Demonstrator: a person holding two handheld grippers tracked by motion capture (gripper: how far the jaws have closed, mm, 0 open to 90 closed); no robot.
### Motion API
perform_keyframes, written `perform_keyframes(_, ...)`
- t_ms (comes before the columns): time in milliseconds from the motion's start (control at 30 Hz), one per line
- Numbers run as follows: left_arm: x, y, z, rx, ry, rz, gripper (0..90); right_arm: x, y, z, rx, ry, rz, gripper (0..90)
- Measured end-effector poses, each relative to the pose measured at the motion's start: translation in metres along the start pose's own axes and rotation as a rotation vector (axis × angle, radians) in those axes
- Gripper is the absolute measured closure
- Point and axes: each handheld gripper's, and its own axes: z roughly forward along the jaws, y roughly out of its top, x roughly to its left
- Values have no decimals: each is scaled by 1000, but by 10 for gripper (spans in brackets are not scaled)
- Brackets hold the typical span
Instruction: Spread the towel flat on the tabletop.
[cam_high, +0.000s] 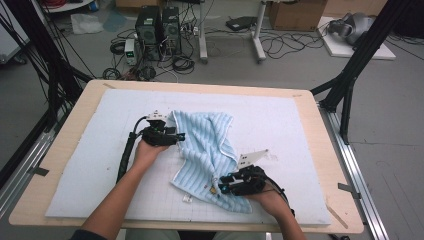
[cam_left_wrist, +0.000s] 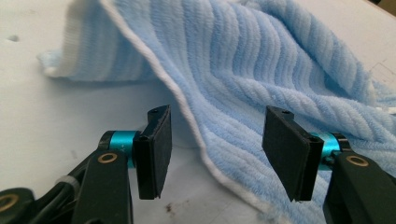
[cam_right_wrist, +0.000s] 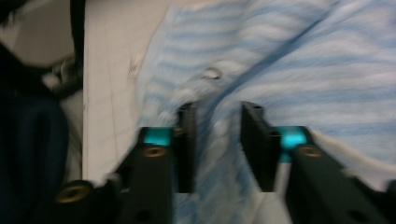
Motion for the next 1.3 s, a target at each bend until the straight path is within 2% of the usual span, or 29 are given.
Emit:
perform_keyframes(67,-4,-2,6,28,11,20,416,-6,0,-7,-62,-45,60,446)
perform_keyframes(100,-7,-2,9,53,25,50,416,-10,0,-11,-95,-61,97,425)
perform_keyframes(133,-11,-2,10,57,50,81,415,-13,-1,-15,-118,-68,126,420)
perform_keyframes(167,-14,-2,11,67,70,110,416,-17,-3,-22,-151,-117,142,416)
perform_keyframes(200,-16,-2,11,70,83,126,416,-17,-3,-22,-151,-117,142,416)
perform_keyframes(233,-18,-2,12,76,106,155,489,-19,-4,-26,-181,-147,161,413)
perform_keyframes(267,-18,-2,11,78,109,187,489,-19,-4,-26,-181,-147,161,413)
perform_keyframes(300,-17,-2,10,73,72,181,596,-20,-5,-28,-186,-165,165,412)
perform_keyframes(333,-17,-2,9,76,67,187,832,-21,-6,-28,-183,-180,170,410)
perform_keyframes(367,-18,-2,8,81,83,216,832,-21,-6,-28,-183,-180,170,410)
perform_keyframes(400,-17,-2,7,84,94,221,845,-21,-6,-28,-179,-181,172,410)
perform_keyframes(500,-5,-1,-1,95,126,188,850,-21,-6,-27,-168,-193,169,413)
perform_keyframes(633,18,-1,-17,69,173,117,850,-20,-6,-24,-161,-206,165,412)
perform_keyframes(733,35,-4,-26,76,211,70,849,-20,-6,-25,-165,-208,168,411)
perform_keyframes(800,43,-8,-31,56,214,33,837,-20,-6,-25,-175,-213,171,411)
perform_keyframes(867,44,-11,-33,29,199,34,819,-19,-6,-25,-180,-217,172,411)
perform_keyframes(900,44,-15,-35,0,202,14,666,-19,-3,-24,-195,-237,169,410)
perform_keyframes(933,44,-15,-35,0,202,14,577,-19,-3,-24,-195,-237,169,410)
perform_keyframes(967,44,-16,-36,-13,196,-1,513,-20,0,-23,-204,-269,170,410)
perform_keyframes(1000,43,-17,-39,-26,193,-6,513,-20,0,-23,-204,-269,170,410)
perform_keyframes(1033,43,-18,-42,-44,183,-11,481,-22,5,-20,-199,-307,177,410)
perform_keyframes(1067,42,-19,-45,-58,177,-11,481,-22,5,-20,-199,-307,177,410)
perform_keyframes(1133,40,-20,-52,-72,161,-14,442,-27,15,-13,-195,-350,177,405)
perform_keyframes(1267,37,-23,-68,-130,133,-1,433,-32,28,-3,-184,-375,161,405)
perform_keyframes(1300,37,-24,-71,-141,124,1,428,-34,38,6,-170,-378,155,420)
